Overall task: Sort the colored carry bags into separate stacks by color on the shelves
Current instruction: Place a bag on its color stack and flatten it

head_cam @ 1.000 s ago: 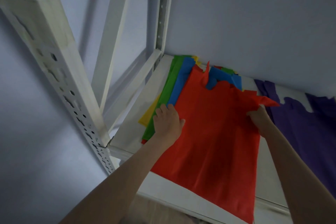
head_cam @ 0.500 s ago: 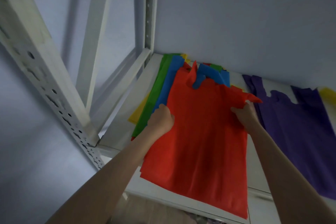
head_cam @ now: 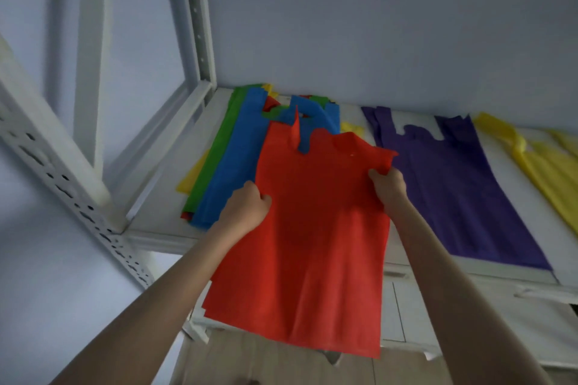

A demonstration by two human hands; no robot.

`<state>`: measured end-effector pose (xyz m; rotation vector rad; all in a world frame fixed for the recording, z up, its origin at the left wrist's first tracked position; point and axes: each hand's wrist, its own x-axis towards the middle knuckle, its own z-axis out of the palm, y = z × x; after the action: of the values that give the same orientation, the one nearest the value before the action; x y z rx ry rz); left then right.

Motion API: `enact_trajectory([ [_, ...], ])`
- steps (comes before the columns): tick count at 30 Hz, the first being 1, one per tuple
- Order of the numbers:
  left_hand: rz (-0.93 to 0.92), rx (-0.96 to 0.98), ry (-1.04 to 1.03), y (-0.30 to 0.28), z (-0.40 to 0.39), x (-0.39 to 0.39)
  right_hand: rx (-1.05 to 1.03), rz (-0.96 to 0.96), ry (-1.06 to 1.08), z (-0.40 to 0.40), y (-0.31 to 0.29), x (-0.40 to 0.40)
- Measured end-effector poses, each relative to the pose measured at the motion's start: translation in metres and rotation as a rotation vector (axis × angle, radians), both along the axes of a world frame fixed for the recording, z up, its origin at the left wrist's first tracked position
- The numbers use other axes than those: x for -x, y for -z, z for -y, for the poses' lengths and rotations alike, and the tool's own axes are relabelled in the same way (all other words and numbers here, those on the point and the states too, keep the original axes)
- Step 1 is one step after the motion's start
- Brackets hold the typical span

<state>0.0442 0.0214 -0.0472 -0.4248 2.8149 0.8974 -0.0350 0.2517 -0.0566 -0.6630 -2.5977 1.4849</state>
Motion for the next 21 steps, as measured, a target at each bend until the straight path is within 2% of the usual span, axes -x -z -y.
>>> enact_trajectory([
  [8, -0.073, -0.092, -0.058, 0.000, -0.041, -0.088, 0.059, 0.008, -0.093, -0.030, 0.009, -0.078],
  [11, -0.104, -0.114, -0.087, 0.010, -0.046, -0.125, 0.219, 0.018, -0.160, -0.033, 0.015, -0.120],
  [14, -0.085, -0.154, -0.111, 0.022, -0.040, -0.159, 0.356, 0.049, -0.331, -0.034, 0.021, -0.162],
  [16, -0.053, -0.168, -0.118, 0.037, -0.031, -0.179, 0.359, 0.086, -0.399, -0.032, 0.033, -0.184],
  [21, 0.066, -0.170, -0.186, 0.087, -0.007, -0.216, 0.233, 0.159, -0.365, -0.017, 0.087, -0.203],
])
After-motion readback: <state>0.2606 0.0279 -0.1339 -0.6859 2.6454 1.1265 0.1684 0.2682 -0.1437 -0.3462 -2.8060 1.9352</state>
